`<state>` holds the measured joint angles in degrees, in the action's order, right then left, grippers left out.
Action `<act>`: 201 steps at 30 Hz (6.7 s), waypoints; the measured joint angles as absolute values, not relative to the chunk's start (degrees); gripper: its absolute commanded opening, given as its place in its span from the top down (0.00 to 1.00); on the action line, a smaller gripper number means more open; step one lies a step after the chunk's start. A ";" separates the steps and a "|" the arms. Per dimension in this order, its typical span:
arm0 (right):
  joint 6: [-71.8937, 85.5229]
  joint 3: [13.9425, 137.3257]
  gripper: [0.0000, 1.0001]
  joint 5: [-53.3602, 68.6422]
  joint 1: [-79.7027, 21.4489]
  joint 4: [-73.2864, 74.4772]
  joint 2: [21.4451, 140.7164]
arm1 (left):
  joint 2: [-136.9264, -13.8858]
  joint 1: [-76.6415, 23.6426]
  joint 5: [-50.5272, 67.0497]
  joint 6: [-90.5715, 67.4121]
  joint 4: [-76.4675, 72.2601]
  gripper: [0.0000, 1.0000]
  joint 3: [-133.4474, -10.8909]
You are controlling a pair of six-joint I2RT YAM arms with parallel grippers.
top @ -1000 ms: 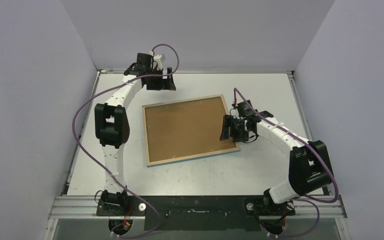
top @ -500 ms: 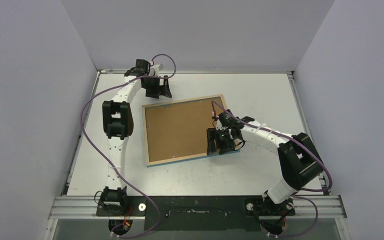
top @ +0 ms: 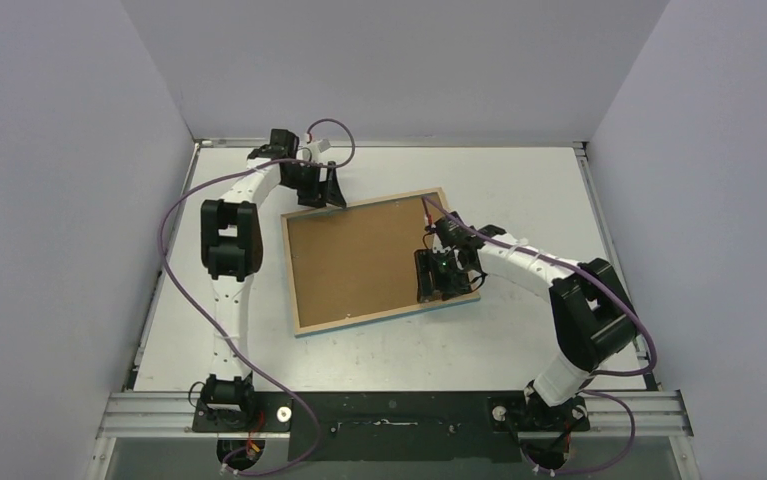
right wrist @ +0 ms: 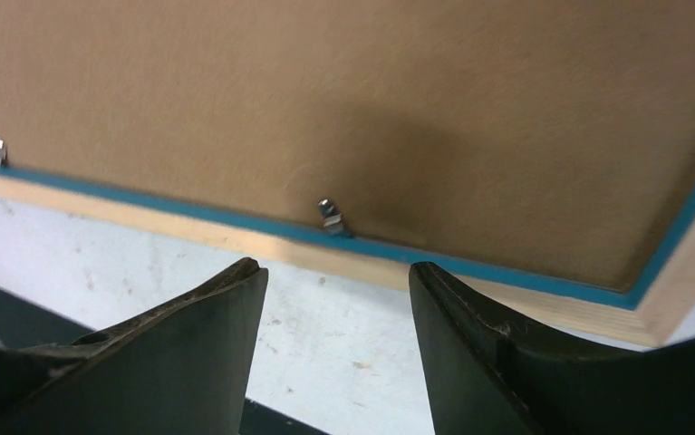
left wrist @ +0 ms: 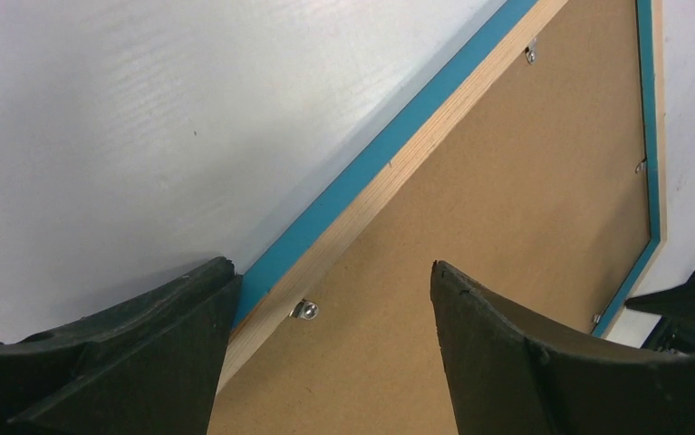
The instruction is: Put the photo into the frame
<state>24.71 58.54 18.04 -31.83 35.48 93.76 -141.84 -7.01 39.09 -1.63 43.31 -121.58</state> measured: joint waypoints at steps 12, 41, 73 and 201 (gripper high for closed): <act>27.77 60.38 0.39 7.22 -25.45 34.87 96.12 | -128.95 -6.52 37.74 -3.38 40.18 0.35 -99.24; 53.87 46.70 0.13 7.92 -17.21 42.50 81.25 | -116.36 -6.37 35.83 -15.27 33.45 0.36 -78.56; 35.83 83.26 0.19 12.45 -11.92 22.94 117.16 | -105.21 -7.18 36.60 -15.94 29.65 0.40 -62.28; 55.59 127.57 1.00 0.05 -46.33 52.40 129.51 | -82.81 -8.01 53.52 -55.05 -22.87 0.77 -30.96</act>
<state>55.59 127.57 0.05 -46.33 52.40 129.51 -82.81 -8.01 53.52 -55.05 -22.87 -30.96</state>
